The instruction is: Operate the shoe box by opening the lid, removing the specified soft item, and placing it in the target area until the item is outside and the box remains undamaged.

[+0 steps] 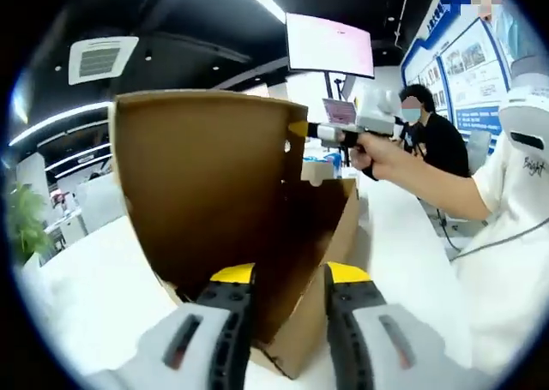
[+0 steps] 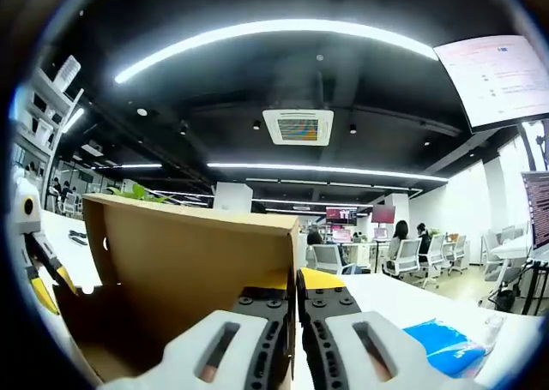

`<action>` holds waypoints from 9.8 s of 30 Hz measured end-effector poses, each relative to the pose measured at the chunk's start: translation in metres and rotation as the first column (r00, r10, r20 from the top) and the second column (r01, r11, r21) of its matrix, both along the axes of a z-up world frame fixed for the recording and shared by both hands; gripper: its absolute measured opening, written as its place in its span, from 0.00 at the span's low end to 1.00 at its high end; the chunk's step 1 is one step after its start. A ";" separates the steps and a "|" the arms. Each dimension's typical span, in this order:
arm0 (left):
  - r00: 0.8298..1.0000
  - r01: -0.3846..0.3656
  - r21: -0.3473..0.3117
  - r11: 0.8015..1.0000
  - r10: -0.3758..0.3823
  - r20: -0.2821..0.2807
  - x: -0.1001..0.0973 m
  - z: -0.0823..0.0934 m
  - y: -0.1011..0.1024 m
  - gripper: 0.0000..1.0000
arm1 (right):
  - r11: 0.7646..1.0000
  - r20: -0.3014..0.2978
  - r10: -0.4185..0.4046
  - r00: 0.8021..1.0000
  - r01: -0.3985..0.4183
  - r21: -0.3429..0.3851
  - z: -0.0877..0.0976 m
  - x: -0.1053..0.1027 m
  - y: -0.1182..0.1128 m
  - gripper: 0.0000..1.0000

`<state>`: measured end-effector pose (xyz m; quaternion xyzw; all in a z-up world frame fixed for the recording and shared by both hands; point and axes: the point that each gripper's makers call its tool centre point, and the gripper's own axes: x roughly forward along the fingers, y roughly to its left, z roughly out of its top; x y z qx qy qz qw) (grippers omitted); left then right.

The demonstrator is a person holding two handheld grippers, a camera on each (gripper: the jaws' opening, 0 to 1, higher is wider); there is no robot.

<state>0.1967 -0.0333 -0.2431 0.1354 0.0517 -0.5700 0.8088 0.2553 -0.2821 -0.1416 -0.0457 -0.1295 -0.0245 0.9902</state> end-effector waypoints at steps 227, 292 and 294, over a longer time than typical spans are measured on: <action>0.663 -0.493 0.314 0.812 0.116 0.739 0.018 -0.005 0.053 0.33 | 0.269 -0.279 0.170 0.945 -0.317 -0.909 -0.111 -0.075 0.072 0.31; 0.906 -0.419 -0.115 0.901 0.424 0.017 0.022 -0.019 0.047 0.68 | 0.882 -0.318 0.437 0.841 -0.471 -0.034 -0.115 -0.060 0.070 0.69; 0.912 -0.405 -0.111 0.908 0.410 0.028 0.023 -0.021 0.044 0.65 | 0.881 -0.327 0.423 0.845 -0.468 -0.067 -0.116 -0.056 0.073 0.69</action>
